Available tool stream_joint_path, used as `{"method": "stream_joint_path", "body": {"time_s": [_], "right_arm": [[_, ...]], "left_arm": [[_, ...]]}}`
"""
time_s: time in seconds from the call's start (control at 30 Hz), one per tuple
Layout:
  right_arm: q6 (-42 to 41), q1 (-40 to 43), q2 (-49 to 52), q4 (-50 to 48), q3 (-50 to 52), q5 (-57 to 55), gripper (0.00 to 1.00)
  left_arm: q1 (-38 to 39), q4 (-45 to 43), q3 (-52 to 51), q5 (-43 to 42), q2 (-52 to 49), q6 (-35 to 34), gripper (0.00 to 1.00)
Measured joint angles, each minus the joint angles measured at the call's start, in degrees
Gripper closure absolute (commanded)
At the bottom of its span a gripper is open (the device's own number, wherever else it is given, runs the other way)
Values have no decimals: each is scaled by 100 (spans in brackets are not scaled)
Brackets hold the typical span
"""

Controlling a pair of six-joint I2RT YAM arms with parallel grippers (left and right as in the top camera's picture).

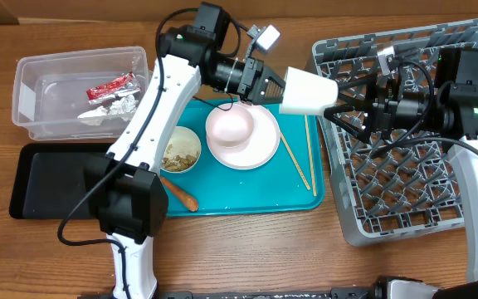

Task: Sort waste into correct bins and load items into the dishwasher
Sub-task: 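Hand the white cup from the left gripper to the right gripper, then place the white cup upside down in the dish rack with the right gripper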

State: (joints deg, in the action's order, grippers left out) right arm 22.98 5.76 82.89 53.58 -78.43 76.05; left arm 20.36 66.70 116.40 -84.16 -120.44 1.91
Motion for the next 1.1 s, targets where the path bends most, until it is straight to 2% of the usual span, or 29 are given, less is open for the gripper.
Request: {"method": "stream_joint_path", "body": {"time_s": [0.27, 0.57, 0.8, 0.93, 1.1], "right_arm": [[0, -219, 0, -22, 0, 24, 1], [24, -435, 0, -262, 0, 42, 7], [37, -435, 0, -284, 0, 33, 15], [46, -435, 0, -317, 0, -7, 24], [44, -431, 0, -389, 0, -46, 27]], "left_arm": [[155, -122, 0, -31, 0, -2, 96], [168, -122, 0, -31, 0, -24, 96], [168, -122, 0, -76, 0, -26, 96], [168, -122, 0, -116, 0, -26, 96], [168, -125, 0, -160, 0, -24, 96]]}}
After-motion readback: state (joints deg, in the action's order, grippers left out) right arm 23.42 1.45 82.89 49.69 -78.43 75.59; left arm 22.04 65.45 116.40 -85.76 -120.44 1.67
